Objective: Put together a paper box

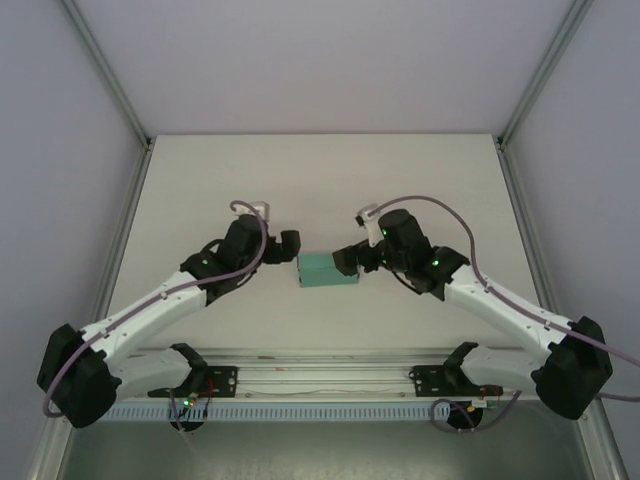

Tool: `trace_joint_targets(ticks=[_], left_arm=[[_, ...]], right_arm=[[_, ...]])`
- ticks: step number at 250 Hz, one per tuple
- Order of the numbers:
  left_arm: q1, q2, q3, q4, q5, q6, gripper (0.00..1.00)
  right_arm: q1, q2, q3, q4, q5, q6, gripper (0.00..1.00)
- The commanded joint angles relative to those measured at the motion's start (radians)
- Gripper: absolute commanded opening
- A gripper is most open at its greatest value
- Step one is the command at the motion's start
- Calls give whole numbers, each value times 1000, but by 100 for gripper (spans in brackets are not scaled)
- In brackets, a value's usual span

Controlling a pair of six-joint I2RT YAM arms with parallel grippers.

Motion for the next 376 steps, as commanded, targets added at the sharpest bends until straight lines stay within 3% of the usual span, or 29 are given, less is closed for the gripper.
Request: trace_joint_targets(ticks=[1, 35, 75, 125, 175, 233, 321, 346, 376], left_arm=[[82, -18, 28, -112, -44, -32, 100], [166, -3, 39, -176, -27, -41, 100], [212, -4, 26, -183, -60, -67, 100], [268, 20, 5, -208, -77, -78, 100], [284, 50, -16, -198, -45, -85, 100], [287, 62, -41, -187, -34, -95, 100], [290, 57, -52, -158, -21, -85, 100], [289, 55, -54, -165, -29, -83, 100], [290, 44, -55, -166, -33, -81, 100]], right_arm=[[5, 81, 129, -228, -143, -442, 100], [4, 222, 292, -448, -179, -717, 100], [20, 389, 482, -635, -131, -877, 100], [59, 538, 567, -644, -2, -978, 100], [83, 642, 607, -603, 1, -991, 100], [116, 736, 605, -544, 88, -968, 94], [126, 745, 561, -457, 139, -917, 73], [127, 731, 554, -444, 173, -907, 58], [128, 720, 553, -448, 206, -905, 55]])
